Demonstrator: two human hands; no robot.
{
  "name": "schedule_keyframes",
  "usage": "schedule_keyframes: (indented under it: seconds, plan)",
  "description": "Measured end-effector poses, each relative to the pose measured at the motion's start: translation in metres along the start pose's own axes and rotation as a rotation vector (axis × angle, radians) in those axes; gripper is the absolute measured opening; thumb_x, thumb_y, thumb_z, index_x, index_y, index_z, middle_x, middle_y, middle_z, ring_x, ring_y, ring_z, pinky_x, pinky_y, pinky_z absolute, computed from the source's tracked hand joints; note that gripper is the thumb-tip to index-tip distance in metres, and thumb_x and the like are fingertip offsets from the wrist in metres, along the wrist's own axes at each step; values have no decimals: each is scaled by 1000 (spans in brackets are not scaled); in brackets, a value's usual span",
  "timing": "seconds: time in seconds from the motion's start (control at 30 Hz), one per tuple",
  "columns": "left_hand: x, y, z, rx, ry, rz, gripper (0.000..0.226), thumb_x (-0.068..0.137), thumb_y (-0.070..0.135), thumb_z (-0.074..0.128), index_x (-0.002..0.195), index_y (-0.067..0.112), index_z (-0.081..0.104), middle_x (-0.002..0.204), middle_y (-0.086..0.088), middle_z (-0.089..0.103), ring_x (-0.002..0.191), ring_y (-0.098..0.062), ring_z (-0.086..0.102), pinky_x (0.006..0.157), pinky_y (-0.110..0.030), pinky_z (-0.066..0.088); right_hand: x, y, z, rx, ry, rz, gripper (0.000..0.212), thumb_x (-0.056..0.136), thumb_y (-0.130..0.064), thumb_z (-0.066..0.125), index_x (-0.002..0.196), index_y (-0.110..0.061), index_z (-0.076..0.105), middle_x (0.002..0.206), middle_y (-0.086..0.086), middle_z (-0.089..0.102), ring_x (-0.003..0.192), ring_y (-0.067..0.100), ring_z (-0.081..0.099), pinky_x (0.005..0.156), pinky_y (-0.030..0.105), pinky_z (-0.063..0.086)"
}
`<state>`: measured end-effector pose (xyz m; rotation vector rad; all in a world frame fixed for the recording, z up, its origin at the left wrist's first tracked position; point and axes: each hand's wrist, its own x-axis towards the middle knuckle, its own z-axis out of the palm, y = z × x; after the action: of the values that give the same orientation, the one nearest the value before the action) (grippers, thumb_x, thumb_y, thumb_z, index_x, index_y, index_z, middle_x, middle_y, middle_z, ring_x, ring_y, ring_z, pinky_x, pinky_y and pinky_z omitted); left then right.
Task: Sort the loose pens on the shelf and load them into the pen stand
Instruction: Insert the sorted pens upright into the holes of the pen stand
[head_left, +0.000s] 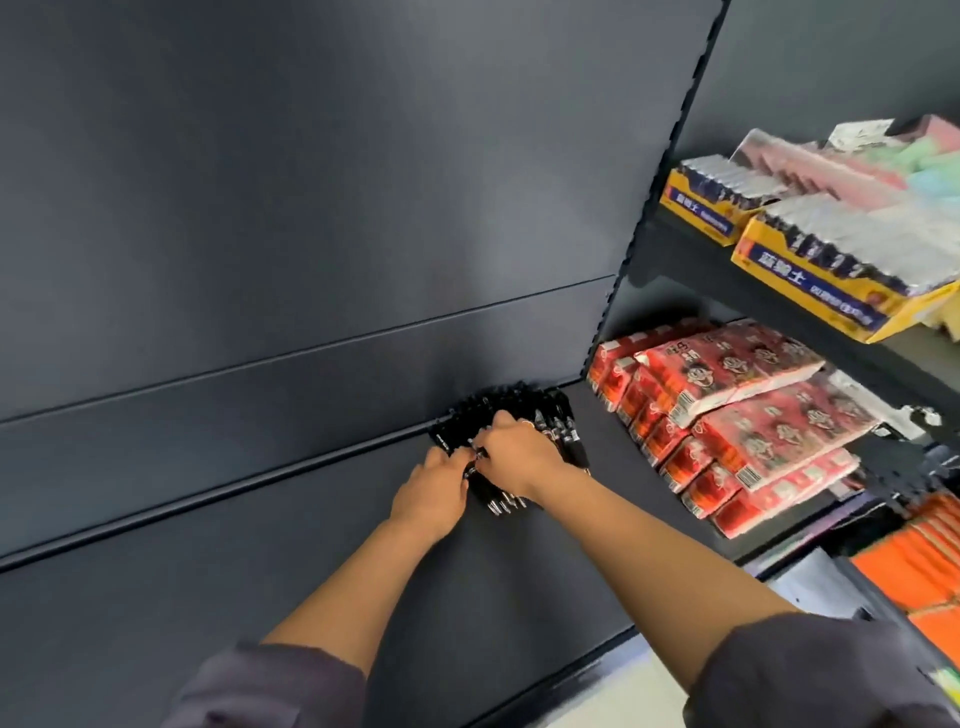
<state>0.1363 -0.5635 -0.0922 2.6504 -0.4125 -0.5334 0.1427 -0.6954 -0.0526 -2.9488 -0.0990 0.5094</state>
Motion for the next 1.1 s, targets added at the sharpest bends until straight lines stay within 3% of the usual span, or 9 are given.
schedule_keyframes:
  seconds: [0.13,0.23,0.4,0.6,0.7,0.83,0.93,1.1]
  plan:
    - [-5,-4,-1,3,97,-124,31,99,36,34,122,20,45,114,-11,41,103,-30,47,86,-45,47,9,-1,4,-84,65,-55,34,94,-33,50,120,-13,58,123,12,41,114,34,44,86,41,45]
    - [-7,-5,-4,-19,119,-235,35,96,44,39,118,19,47,116,-11,41,108,-32,46,89,-44,47,10,-4,9,-152,127,-85,33,91,-34,53,116,-15,60,124,11,44,115,32,45,89,42,41]
    - [-10,0,-3,-15,151,-335,36,87,28,52,121,19,43,118,-11,39,107,-32,48,77,-38,47,11,-10,19,-238,178,-153,36,87,-32,57,121,-20,53,122,9,52,116,31,45,92,43,32]
    - [-18,-5,-5,-116,200,-462,51,83,17,53,127,20,28,115,-11,44,97,-32,56,67,-36,45,13,-21,27,-176,148,-169,56,84,-17,60,134,-20,34,121,10,58,115,31,52,92,41,36]
    - [-22,-10,-5,-113,194,-498,51,86,17,50,131,20,27,120,-12,44,104,-33,55,72,-38,45,15,-21,29,-120,136,-151,48,87,-17,60,130,-12,40,124,11,55,115,31,53,92,37,40]
    - [-20,-7,-1,-113,184,-515,46,90,36,46,130,19,31,125,-12,41,110,-35,49,73,-38,41,14,-22,29,-77,141,-130,35,89,-15,59,121,-8,47,120,12,55,109,33,58,81,36,46]
    - [-17,-6,5,-12,163,-498,68,87,44,55,141,22,19,130,-12,37,112,-33,48,71,-37,42,13,-22,29,-68,143,-122,30,89,-12,57,118,-7,49,117,13,58,106,35,59,73,34,44]
    - [-19,-12,2,35,132,-500,85,88,17,53,149,17,-6,135,-15,38,111,-31,52,74,-36,46,10,-26,25,0,146,-95,32,89,-7,51,121,-5,48,121,16,54,107,40,58,78,40,47]
